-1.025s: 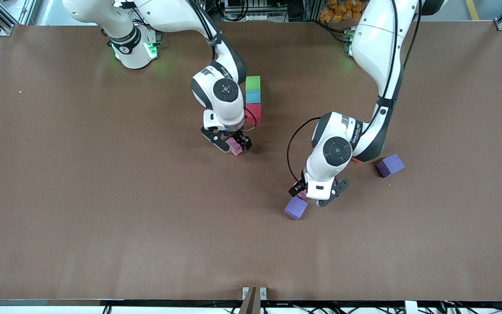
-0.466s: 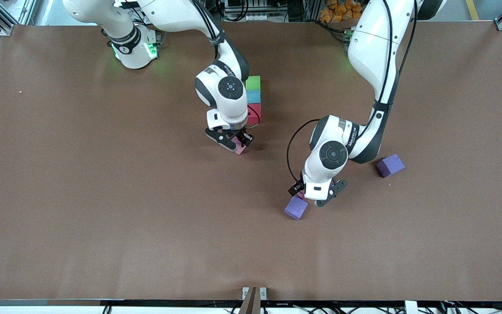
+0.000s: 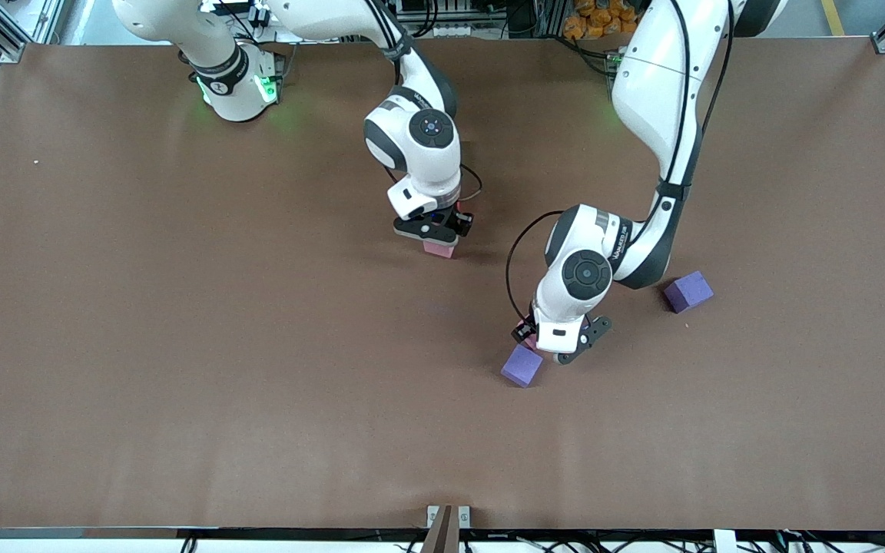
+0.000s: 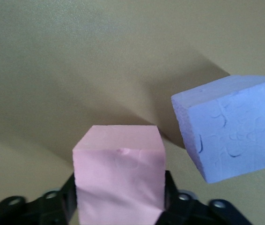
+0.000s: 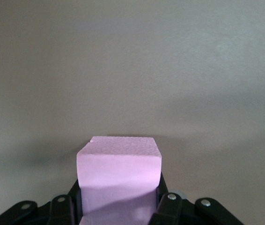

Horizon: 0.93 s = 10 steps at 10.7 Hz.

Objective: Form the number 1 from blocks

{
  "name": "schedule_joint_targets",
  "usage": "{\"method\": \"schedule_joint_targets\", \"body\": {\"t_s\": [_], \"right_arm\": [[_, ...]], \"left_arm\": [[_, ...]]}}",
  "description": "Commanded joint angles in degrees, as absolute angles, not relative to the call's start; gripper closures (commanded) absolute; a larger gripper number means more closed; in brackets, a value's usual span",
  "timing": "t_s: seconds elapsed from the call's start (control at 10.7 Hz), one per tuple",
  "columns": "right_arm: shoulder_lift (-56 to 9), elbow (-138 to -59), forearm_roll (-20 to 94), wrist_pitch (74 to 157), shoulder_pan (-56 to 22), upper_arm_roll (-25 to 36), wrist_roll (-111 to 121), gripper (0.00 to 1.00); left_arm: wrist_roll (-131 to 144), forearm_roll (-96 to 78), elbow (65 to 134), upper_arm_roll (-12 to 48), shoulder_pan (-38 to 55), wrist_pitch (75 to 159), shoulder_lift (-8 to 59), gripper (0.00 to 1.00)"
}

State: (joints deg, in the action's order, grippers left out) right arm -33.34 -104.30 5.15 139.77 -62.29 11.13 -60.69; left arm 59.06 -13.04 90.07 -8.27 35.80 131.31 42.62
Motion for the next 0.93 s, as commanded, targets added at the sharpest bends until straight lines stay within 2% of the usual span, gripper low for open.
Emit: {"method": "schedule_joint_targets", "body": {"t_s": [0.0, 0.09, 0.19, 0.47, 0.56, 0.65, 0.84], "right_arm": [[-34.10, -103.89, 3.08, 139.22, -62.23, 10.90, -54.25, 0.37], [-34.10, -104.15, 2.99, 139.31, -62.40, 10.64, -53.79, 0.37], [-34.28, -104.15, 2.90, 139.31, -62.84, 10.55, -53.79, 0.37], [-34.45, -104.15, 2.81, 139.31, -64.33, 10.55, -54.14, 0.36], [-34.45, -104.24, 2.81, 139.31, -64.68, 10.55, -54.14, 0.24], [-34.37, -104.50, 2.81, 139.39, -64.69, 10.55, -54.31, 0.00], [-32.36, -104.94, 2.81, 139.13, -64.43, 10.46, -54.40, 0.00]], "left_arm": [[57.13, -14.41, 88.68, -8.70, 35.86, 130.61, 43.42, 0.70], [57.13, -14.41, 88.68, -8.70, 35.86, 130.61, 43.33, 0.95], [57.13, -14.41, 88.68, -8.79, 35.86, 130.61, 43.07, 1.00], [57.13, -13.98, 88.59, -8.96, 35.86, 130.52, 41.14, 1.00], [56.78, -13.97, 88.59, -9.23, 35.77, 130.43, 40.18, 1.00], [56.78, -13.80, 88.59, -10.45, 35.77, 129.91, 39.47, 1.00], [55.12, -13.71, 88.59, -10.90, 35.77, 128.85, 37.80, 1.00]]}}
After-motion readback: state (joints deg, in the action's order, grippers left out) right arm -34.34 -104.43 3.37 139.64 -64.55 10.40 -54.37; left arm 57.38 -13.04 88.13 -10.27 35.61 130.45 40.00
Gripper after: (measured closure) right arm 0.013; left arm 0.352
